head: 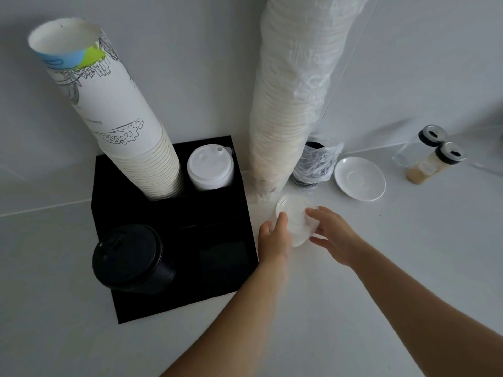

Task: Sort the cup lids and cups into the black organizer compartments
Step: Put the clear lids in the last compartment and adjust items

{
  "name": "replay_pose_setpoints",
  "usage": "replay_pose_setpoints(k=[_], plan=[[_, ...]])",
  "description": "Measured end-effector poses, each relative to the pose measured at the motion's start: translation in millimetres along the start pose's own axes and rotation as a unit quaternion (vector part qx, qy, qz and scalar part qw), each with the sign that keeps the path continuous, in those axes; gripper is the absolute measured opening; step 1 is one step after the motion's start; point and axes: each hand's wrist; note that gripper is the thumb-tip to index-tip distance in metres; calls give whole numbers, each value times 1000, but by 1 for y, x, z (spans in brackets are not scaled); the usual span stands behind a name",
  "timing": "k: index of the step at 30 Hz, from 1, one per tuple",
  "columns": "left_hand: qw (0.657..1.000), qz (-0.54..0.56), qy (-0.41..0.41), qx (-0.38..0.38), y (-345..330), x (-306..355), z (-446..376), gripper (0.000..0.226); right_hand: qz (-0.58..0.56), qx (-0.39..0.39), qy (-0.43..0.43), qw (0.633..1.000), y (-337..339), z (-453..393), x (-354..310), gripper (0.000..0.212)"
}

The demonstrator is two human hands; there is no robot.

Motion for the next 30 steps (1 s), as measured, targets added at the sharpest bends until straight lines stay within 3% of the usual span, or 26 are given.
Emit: replay_pose_setpoints(k=[17, 21, 26, 30], plan=[[996, 68, -31, -50, 11, -1, 52, 78, -62, -9, 86, 994, 16, 54, -19, 18], [994, 64, -45, -80, 29, 3, 69, 76, -56, -17, 110, 992, 13, 72, -24, 28], [991, 73, -73, -80, 54, 3, 86, 48, -40, -45, 118, 991, 2, 93, -29, 30], [990, 77, -100, -66, 73, 4, 96, 38, -31, -71, 124, 989, -15, 110, -34, 23]])
Point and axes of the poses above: each hand's wrist, its own z-axis away from the middle knuckle, its own y-axis out of the back of the hand, x = y × z, and after that the axes turned 4 degrees about x, right-handed
